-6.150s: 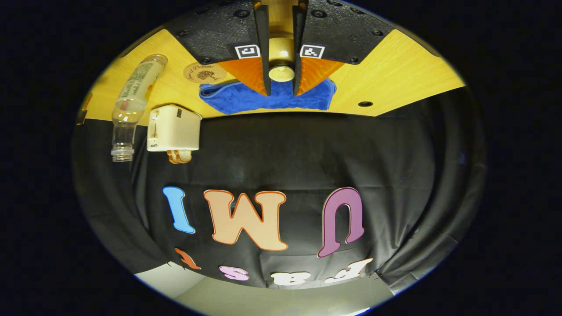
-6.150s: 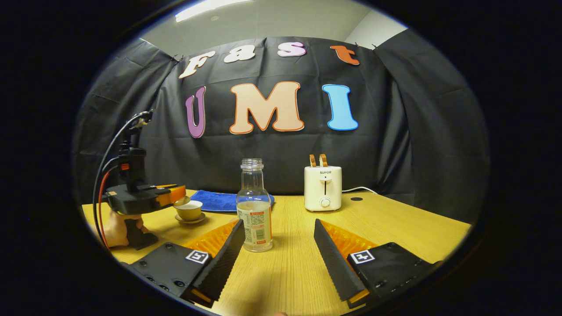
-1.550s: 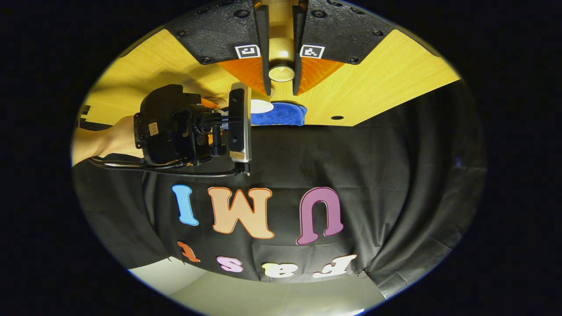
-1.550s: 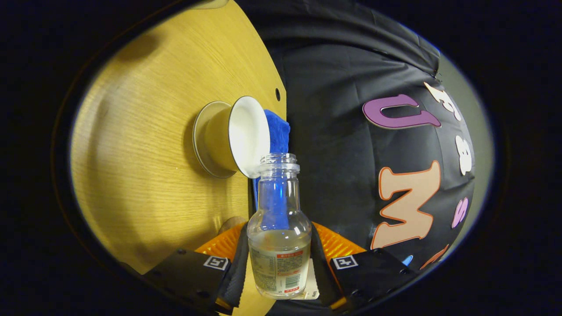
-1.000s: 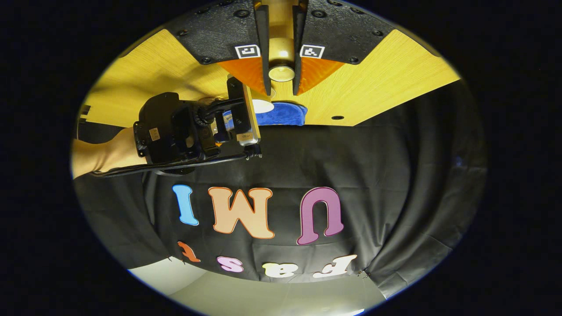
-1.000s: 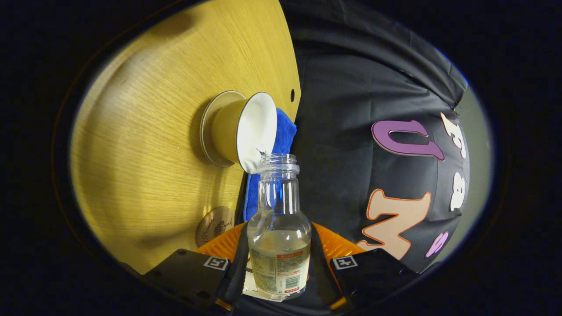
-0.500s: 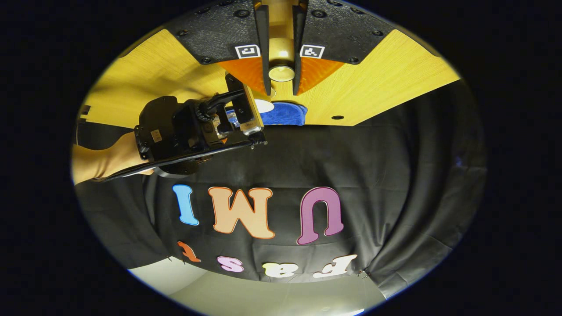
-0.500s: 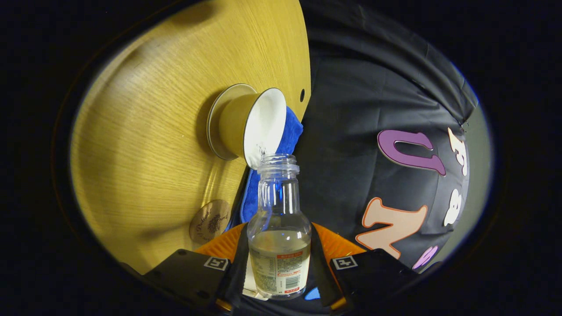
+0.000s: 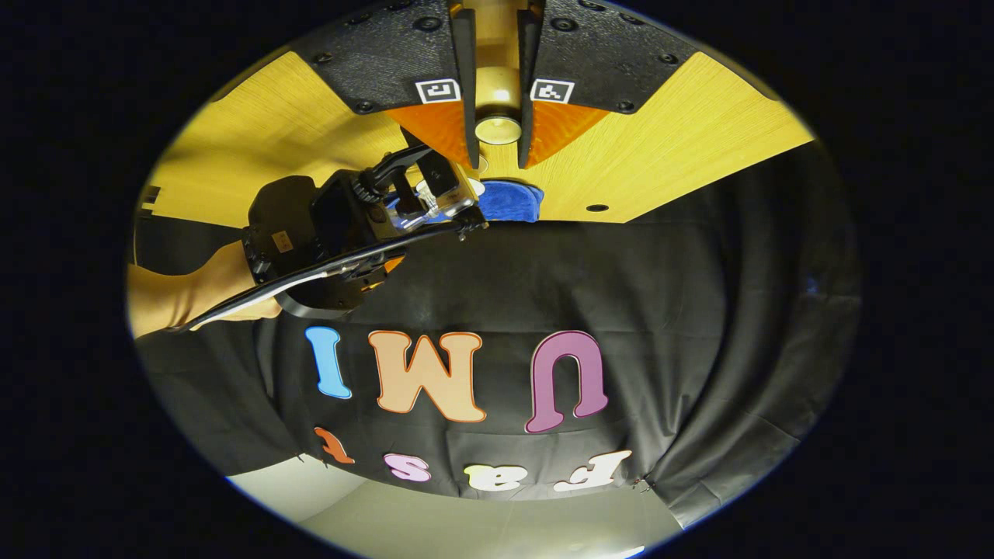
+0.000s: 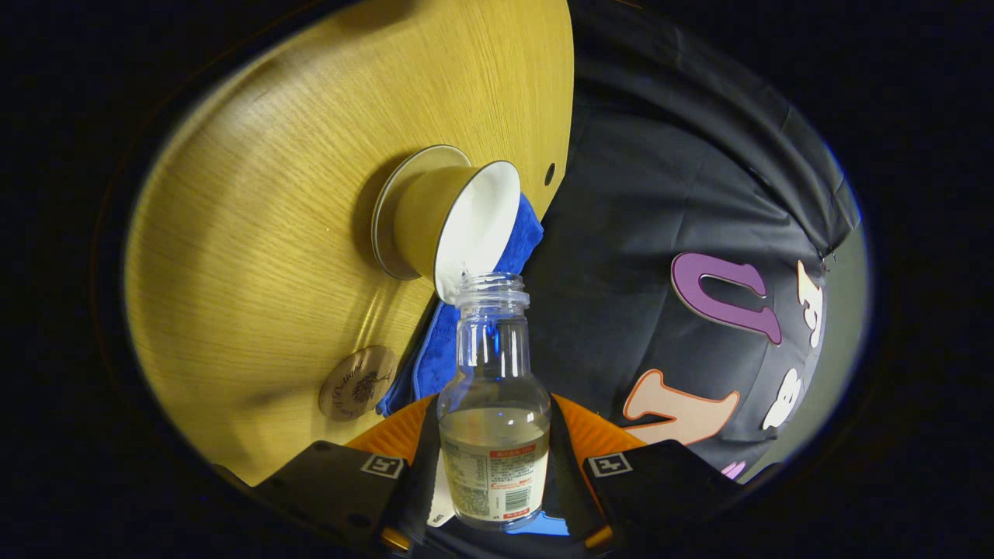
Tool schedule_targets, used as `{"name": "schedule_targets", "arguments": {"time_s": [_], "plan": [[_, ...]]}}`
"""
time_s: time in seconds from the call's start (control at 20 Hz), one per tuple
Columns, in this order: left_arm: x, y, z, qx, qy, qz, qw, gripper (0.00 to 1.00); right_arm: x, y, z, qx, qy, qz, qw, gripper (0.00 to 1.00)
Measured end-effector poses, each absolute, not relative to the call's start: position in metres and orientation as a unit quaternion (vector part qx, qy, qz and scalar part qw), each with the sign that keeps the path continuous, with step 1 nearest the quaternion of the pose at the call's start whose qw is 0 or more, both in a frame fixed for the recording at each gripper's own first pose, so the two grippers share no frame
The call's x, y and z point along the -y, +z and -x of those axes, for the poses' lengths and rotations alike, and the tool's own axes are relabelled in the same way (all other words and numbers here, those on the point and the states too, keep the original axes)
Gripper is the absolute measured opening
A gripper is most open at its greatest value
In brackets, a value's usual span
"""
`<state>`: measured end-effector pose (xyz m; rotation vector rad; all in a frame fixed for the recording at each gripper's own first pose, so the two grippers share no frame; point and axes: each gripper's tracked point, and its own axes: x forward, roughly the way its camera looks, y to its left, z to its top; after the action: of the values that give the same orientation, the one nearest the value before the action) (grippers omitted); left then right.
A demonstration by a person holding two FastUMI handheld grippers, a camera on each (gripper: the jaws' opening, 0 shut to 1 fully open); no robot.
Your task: Open the teacup lid with one hand, grasp the water bottle and pour water into the teacup with the other hand; after pouring, place the water bottle on the coaster and then close the teacup lid.
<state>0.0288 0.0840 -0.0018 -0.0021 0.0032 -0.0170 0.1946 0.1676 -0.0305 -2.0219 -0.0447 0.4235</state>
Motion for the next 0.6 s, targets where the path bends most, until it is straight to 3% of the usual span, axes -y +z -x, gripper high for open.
{"name": "schedule_targets", "arguments": {"time_s": [0.6], "plan": [[-0.0845, -0.0018, -0.029, -0.001, -0.007, 0.001, 1.0, 0.18, -0.1724, -0.0252, -0.1969, 0.021, 0.177, 0.851, 0.494, 0.7]]}}
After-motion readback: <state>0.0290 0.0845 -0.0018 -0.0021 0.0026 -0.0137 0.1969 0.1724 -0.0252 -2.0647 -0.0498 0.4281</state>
